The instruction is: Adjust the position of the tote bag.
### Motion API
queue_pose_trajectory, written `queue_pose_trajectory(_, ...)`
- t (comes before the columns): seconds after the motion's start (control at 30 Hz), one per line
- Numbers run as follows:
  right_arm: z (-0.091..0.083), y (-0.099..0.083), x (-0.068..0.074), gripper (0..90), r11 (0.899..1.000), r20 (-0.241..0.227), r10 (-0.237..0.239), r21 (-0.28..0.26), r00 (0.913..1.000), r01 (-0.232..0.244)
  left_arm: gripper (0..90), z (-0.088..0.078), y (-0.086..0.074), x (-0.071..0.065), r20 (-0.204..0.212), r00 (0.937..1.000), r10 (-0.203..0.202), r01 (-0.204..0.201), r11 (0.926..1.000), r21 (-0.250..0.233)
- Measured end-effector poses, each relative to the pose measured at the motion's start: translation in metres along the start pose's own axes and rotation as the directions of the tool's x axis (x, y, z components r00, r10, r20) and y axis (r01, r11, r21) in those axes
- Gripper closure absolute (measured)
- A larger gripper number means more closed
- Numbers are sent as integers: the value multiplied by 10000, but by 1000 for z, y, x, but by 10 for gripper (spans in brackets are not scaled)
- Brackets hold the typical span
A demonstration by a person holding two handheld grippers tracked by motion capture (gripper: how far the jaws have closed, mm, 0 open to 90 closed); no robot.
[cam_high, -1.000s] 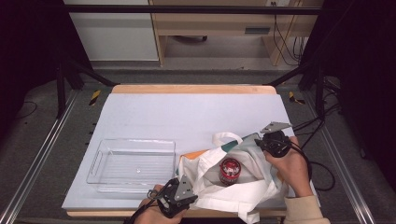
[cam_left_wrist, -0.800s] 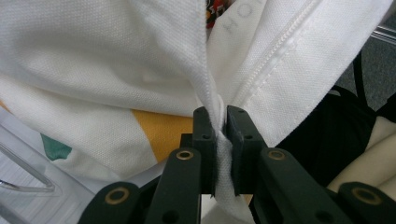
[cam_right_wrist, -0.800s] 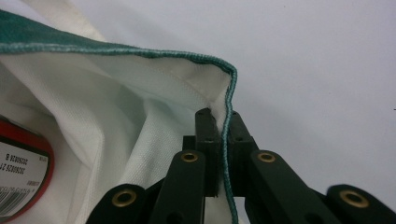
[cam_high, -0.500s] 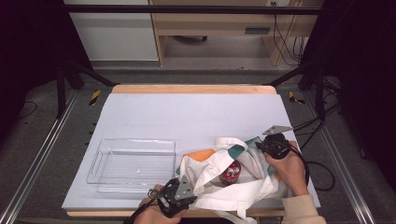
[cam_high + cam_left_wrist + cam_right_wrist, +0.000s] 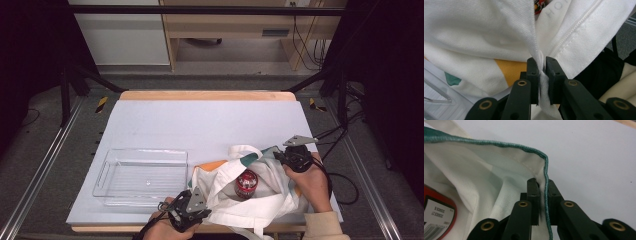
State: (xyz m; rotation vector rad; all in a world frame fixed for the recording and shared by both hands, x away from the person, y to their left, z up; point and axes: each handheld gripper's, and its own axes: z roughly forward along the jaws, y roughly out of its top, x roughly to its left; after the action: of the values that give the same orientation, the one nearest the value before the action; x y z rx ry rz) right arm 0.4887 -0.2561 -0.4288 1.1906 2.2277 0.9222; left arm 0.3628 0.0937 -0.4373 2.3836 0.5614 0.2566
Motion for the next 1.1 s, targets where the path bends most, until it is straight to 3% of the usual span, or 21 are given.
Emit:
queue_pose_trajectory(0.13, -12, 1, 0, 696, 9992, 134, 148, -384, 9998, -143, 746, -6, 1, 0, 59, 9996, -262, 264, 9988, -409)
queue_pose_trajectory(0.23, -25, 3, -2, 518, 9970, -25, 367, -678, 9993, -368, 634, -13, 4, 2, -58, 9990, -432, 426, 9957, -819)
queue_pose_trajectory(0.37, -45, 5, -6, 356, 9918, -49, 690, -1071, 9976, -691, 512, -23, 7, 4, -132, 9976, -683, 662, 9899, -1253)
queue_pose_trajectory(0.5, -63, 9, -5, 297, 9862, -128, 849, -1419, 9963, -859, 437, -31, 11, 5, -284, 9962, -823, 769, 9849, -1551)
queue_pose_trajectory(0.6, -75, 15, 2, 254, 9870, -22, 543, -1514, 9985, -540, 383, -36, 14, 5, -381, 9959, -822, 749, 9836, -1644)
queue_pose_trajectory(0.77, -93, 20, 17, 208, 9855, -369, 114, -1685, 9993, -175, 301, -48, 21, 11, -762, 9928, -929, 761, 9769, -1999)
queue_pose_trajectory(1.0, -99, 15, 30, 208, 9901, -601, -179, -1402, 9980, 93, 240, -63, 40, 28, -1105, 9911, -738, 466, 9718, -2312)
queue_pose_trajectory(1.1, -98, 18, 35, 240, 9916, -726, -368, -1262, 9967, 275, 235, -64, 53, 38, -1294, 9899, -586, 291, 9754, -2185)
